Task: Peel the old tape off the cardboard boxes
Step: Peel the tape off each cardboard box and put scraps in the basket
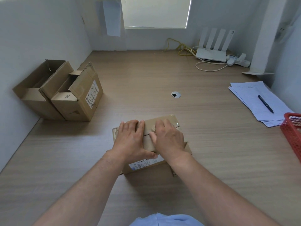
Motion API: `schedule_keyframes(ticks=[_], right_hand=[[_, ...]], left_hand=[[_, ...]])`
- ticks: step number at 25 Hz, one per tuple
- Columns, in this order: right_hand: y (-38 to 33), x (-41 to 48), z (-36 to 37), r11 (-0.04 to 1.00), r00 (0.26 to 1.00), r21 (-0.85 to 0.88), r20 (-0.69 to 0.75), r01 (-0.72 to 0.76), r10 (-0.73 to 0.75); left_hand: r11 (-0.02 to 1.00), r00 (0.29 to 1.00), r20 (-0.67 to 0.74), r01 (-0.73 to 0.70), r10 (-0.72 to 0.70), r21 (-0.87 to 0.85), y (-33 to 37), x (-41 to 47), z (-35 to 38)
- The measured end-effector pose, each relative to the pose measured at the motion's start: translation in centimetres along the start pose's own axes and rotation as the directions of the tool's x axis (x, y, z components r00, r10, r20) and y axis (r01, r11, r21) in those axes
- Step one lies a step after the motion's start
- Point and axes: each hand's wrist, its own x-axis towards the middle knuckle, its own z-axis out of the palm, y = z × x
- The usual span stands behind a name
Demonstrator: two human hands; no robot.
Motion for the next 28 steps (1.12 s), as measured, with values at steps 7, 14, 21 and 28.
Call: schedule_keyframes(ticks=[7,14,21,28], right_hand=[[4.2,2.0,-1.5,0.73,0.915,0.564,0.132,-0.386,0.382],[5.0,2.3,-1.4,0.556,0.84,0.65,0.262,-0.518,0.476],[4.6,1.6,-1.4,0.84,0.934,0.409,0.145,-0.356,0.326],[2.8,0.9,-1.0,0.972,0.974,0.068,0.056,-0.224,0.22]], left_hand=[[0.999,1.0,0.006,0.01,-0.01,-0.032,-1.5,-0.3,-0.3],[1.0,1.0,0.019,-0.02,0.02,-0.018,-2.0,-0.6,-0.4],[1.0,0.998,0.053,-0.019,0.018,0.01,-1.7,-0.2,-0.4],[0.999,0.998,0.048,-0.03,0.029,0.02,0.4,0.8,0.2]])
